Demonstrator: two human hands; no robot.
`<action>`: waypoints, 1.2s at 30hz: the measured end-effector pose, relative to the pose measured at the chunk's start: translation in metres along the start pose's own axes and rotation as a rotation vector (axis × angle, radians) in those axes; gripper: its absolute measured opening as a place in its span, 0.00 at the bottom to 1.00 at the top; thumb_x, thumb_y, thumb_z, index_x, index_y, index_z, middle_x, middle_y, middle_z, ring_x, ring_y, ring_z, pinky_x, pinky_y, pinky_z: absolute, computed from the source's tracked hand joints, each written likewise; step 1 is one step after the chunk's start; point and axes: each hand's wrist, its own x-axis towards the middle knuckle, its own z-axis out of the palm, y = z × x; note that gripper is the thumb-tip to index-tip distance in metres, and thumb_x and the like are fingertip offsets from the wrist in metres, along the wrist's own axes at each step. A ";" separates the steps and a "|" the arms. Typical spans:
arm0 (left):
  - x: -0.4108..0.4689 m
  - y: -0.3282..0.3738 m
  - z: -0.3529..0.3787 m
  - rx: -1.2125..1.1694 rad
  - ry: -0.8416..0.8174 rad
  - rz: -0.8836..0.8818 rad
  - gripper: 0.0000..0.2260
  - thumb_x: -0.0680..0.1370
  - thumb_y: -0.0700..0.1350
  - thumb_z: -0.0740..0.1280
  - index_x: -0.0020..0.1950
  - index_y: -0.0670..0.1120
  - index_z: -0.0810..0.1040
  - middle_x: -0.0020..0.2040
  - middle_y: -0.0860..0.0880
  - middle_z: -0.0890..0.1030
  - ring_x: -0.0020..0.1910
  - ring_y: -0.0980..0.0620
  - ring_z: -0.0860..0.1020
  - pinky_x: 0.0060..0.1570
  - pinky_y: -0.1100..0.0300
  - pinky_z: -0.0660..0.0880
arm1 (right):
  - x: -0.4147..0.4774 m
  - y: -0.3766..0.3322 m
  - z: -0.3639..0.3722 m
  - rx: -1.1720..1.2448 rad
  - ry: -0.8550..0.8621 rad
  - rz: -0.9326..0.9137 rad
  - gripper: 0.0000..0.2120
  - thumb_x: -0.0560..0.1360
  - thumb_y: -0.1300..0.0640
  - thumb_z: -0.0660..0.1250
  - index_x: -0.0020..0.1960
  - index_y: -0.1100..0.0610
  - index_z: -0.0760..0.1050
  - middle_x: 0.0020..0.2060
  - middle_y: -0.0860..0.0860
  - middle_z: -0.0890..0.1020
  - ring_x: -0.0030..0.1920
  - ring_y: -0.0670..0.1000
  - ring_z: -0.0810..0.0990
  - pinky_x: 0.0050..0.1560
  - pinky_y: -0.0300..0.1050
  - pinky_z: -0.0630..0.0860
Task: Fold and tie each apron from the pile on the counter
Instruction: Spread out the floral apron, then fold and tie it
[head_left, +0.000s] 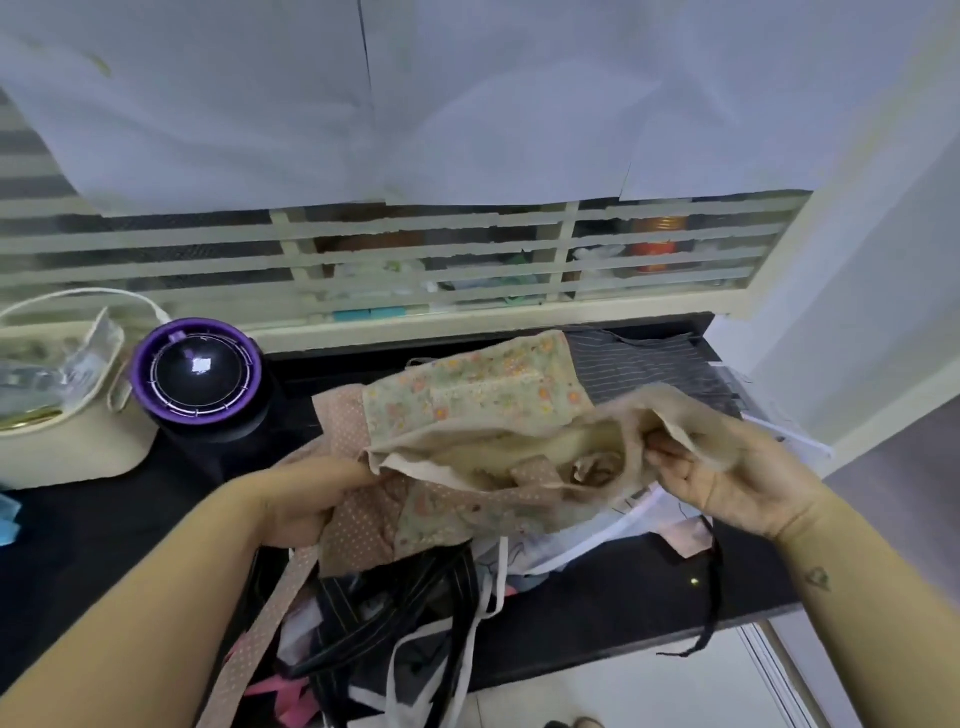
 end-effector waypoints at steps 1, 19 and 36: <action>0.005 -0.001 -0.002 -0.038 0.043 -0.009 0.16 0.76 0.47 0.65 0.62 0.45 0.77 0.58 0.41 0.82 0.59 0.43 0.79 0.66 0.45 0.69 | 0.010 -0.002 0.007 -0.006 0.008 0.018 0.12 0.69 0.56 0.69 0.47 0.62 0.84 0.42 0.57 0.84 0.40 0.51 0.84 0.39 0.43 0.82; 0.082 -0.001 -0.005 0.625 0.969 0.412 0.16 0.80 0.54 0.60 0.35 0.48 0.68 0.33 0.53 0.71 0.35 0.51 0.72 0.32 0.56 0.62 | 0.153 0.074 0.086 -1.999 -0.010 -0.764 0.32 0.77 0.32 0.42 0.75 0.46 0.59 0.76 0.53 0.58 0.76 0.57 0.54 0.70 0.67 0.43; 0.128 -0.037 0.039 1.504 0.589 0.893 0.19 0.81 0.52 0.56 0.69 0.48 0.71 0.69 0.47 0.72 0.70 0.49 0.65 0.68 0.49 0.65 | 0.179 0.088 0.050 -1.969 0.027 -0.594 0.35 0.75 0.35 0.38 0.77 0.50 0.46 0.77 0.53 0.49 0.77 0.56 0.46 0.72 0.62 0.39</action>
